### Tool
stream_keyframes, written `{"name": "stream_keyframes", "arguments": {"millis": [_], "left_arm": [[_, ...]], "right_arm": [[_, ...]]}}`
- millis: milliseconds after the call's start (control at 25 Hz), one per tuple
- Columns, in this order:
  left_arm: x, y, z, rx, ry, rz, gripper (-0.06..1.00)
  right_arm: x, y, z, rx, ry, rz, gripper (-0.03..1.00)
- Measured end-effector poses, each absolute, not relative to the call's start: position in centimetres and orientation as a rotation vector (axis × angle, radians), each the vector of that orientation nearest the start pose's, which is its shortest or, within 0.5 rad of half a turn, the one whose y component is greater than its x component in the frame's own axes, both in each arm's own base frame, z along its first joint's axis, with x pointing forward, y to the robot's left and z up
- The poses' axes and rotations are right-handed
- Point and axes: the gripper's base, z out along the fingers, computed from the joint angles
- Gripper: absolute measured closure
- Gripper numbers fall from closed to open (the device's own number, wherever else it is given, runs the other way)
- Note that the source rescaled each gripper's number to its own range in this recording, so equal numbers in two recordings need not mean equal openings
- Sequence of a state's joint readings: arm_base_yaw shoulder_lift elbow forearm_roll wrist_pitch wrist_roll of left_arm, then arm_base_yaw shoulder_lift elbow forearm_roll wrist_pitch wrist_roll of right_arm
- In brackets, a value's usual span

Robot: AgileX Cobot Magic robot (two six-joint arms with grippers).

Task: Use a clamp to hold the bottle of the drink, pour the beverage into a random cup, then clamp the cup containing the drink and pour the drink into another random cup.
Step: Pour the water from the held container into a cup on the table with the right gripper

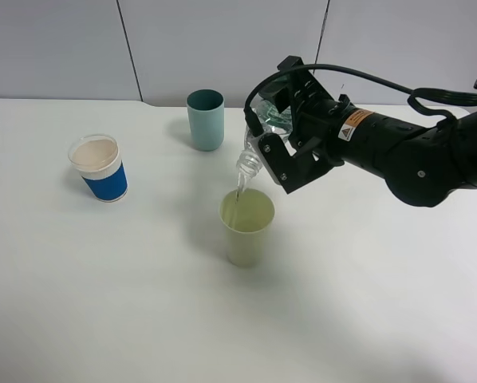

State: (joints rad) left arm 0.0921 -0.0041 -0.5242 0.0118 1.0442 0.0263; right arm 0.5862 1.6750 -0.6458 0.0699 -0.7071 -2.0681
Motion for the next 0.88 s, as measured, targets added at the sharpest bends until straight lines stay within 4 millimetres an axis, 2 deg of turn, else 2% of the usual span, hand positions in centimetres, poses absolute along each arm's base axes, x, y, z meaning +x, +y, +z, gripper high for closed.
{"name": "stream_keyframes", "arguments": {"millis": [880], "left_arm": [[-0.78,0.02,28.53,-0.066,1.999,0.090,-0.03]], "right_arm": [[26.93,17.57,18.87,-1.863,0.524,-1.029,0.97]]}}
